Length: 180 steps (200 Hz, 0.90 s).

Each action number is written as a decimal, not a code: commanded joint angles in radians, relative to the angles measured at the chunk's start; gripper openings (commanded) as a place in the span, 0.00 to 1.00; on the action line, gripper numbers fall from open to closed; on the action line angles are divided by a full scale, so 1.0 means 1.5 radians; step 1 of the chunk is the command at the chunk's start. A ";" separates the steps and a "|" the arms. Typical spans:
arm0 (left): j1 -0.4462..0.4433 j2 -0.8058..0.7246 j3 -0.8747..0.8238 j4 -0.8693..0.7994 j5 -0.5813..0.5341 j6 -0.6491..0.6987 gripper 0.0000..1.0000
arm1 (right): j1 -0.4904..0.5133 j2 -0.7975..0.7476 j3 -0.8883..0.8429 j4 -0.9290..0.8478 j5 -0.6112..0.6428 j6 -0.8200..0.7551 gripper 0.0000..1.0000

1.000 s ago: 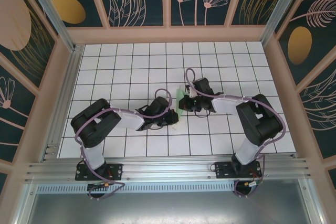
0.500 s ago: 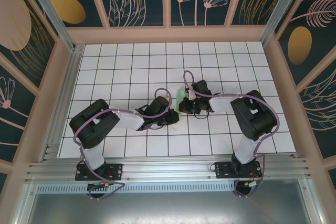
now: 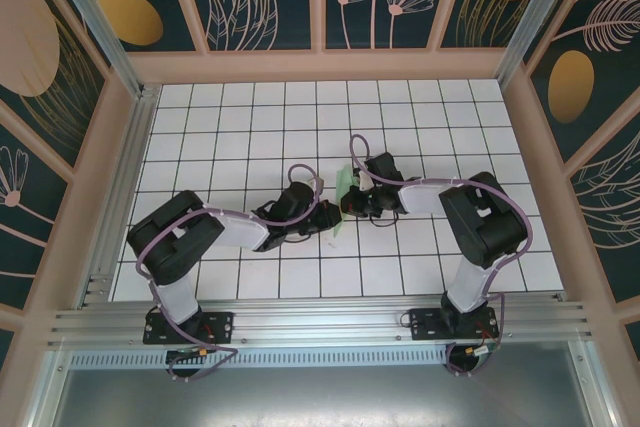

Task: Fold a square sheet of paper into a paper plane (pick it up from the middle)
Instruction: Fold the wing for the fifth time at the center of the table.

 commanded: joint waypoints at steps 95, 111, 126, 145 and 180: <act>-0.004 0.051 -0.032 -0.063 -0.006 0.012 0.08 | -0.030 -0.064 0.006 0.034 -0.032 0.039 0.07; -0.004 0.051 -0.035 -0.069 -0.007 0.015 0.06 | -0.029 -0.091 0.008 0.035 -0.012 0.038 0.07; -0.005 0.054 -0.034 -0.069 -0.007 0.018 0.04 | -0.025 -0.115 -0.002 0.045 0.013 0.042 0.07; -0.005 0.058 -0.030 -0.071 -0.007 0.022 0.03 | -0.014 -0.117 0.001 0.037 0.017 0.036 0.07; -0.005 0.061 -0.029 -0.070 -0.006 0.023 0.01 | 0.006 -0.067 0.018 0.018 0.016 0.034 0.07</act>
